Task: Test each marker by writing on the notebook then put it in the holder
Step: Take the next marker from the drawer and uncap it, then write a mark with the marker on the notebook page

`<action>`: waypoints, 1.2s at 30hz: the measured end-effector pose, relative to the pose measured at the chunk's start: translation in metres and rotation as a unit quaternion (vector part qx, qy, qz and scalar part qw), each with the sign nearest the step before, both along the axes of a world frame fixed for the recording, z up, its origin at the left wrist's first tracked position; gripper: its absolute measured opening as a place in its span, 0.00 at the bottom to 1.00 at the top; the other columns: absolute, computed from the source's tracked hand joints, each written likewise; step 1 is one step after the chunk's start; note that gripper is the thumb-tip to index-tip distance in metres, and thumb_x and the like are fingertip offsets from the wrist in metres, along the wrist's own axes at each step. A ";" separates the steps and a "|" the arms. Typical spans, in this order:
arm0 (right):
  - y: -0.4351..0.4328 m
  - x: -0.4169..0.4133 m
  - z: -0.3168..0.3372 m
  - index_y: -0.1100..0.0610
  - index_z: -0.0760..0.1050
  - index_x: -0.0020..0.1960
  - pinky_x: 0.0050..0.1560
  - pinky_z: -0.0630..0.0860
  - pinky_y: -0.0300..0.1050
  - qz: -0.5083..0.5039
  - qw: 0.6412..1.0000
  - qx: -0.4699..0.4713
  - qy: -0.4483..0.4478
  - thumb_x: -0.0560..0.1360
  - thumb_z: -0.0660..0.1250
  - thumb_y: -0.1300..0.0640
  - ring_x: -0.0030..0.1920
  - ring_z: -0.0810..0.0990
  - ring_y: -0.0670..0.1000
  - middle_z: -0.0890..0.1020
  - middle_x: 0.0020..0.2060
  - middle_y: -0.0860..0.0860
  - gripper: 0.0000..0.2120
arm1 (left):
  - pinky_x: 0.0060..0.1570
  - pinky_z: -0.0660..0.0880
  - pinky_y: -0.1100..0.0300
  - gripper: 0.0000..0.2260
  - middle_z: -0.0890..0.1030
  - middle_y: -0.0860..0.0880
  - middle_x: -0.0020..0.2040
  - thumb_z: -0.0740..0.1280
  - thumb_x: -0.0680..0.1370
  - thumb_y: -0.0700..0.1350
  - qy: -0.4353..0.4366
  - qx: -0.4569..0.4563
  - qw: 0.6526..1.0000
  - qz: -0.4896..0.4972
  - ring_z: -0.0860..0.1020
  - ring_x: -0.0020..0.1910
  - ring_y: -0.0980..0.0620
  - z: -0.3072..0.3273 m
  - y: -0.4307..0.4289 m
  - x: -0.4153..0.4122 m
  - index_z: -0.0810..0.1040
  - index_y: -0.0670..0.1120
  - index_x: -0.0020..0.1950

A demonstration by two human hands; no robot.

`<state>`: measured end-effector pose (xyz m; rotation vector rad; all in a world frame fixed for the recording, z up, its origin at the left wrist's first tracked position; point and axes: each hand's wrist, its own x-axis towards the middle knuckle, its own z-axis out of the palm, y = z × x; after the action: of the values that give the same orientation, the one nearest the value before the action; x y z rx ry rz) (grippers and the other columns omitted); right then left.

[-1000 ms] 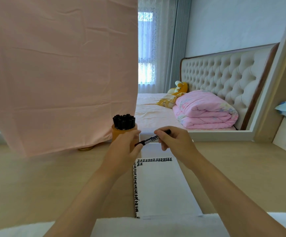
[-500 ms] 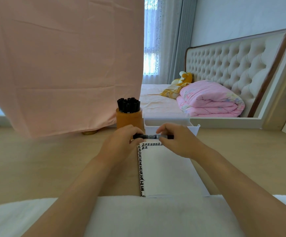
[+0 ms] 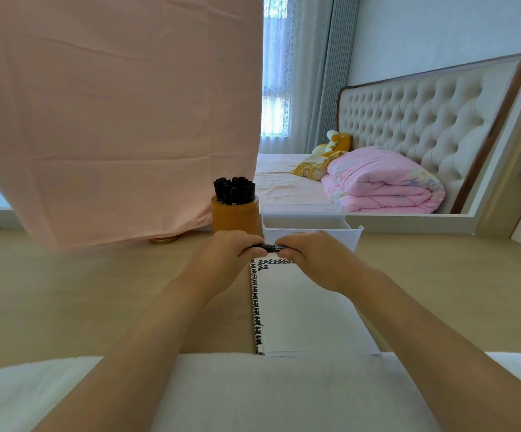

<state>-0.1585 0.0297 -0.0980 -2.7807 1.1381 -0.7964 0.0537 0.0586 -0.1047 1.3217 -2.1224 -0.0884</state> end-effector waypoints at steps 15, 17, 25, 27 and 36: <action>0.005 0.004 0.003 0.45 0.76 0.45 0.42 0.74 0.49 -0.030 0.999 0.038 -0.008 0.82 0.60 0.48 0.39 0.76 0.49 0.78 0.36 0.43 0.10 | 0.38 0.68 0.64 0.07 0.78 0.58 0.37 0.65 0.81 0.48 0.024 0.011 0.999 -0.031 0.75 0.39 0.59 0.008 0.003 0.003 0.82 0.54 0.49; 0.005 0.003 0.003 0.48 0.80 0.50 0.38 0.72 0.43 -0.035 0.997 -0.071 0.006 0.81 0.63 0.49 0.39 0.77 0.48 0.80 0.39 0.43 0.08 | 0.35 0.67 0.65 0.10 0.77 0.57 0.35 0.62 0.82 0.49 0.057 0.053 0.997 -0.017 0.74 0.35 0.61 0.009 0.004 0.003 0.79 0.56 0.42; -0.003 -0.012 0.001 0.54 0.81 0.59 0.45 0.77 0.47 -0.043 0.996 0.011 -0.080 0.79 0.67 0.56 0.40 0.78 0.47 0.78 0.43 0.45 0.10 | 0.45 0.69 0.62 0.08 0.78 0.56 0.52 0.66 0.80 0.52 0.058 0.075 0.990 0.102 0.73 0.45 0.59 -0.019 -0.009 0.032 0.80 0.56 0.57; -0.001 -0.010 0.002 0.49 0.75 0.68 0.43 0.74 0.40 -0.040 0.992 0.046 -0.109 0.80 0.66 0.59 0.38 0.76 0.43 0.77 0.46 0.45 0.17 | 0.47 0.72 0.59 0.09 0.79 0.55 0.53 0.67 0.79 0.52 0.046 0.086 0.987 0.127 0.74 0.47 0.58 -0.027 -0.011 0.032 0.80 0.56 0.59; 0.006 0.004 0.013 0.47 0.82 0.54 0.32 0.79 0.47 0.030 0.937 0.202 -0.283 0.80 0.57 0.71 0.41 0.82 0.55 0.78 0.51 0.52 0.23 | 0.58 0.69 0.53 0.11 0.79 0.54 0.55 0.62 0.80 0.54 -0.004 0.085 0.983 0.163 0.71 0.58 0.51 -0.043 -0.020 0.025 0.80 0.57 0.59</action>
<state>-0.1542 0.0357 -0.0848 -2.0457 0.9614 -1.1062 0.0784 0.0382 -0.1480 1.7568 -1.9099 -0.1303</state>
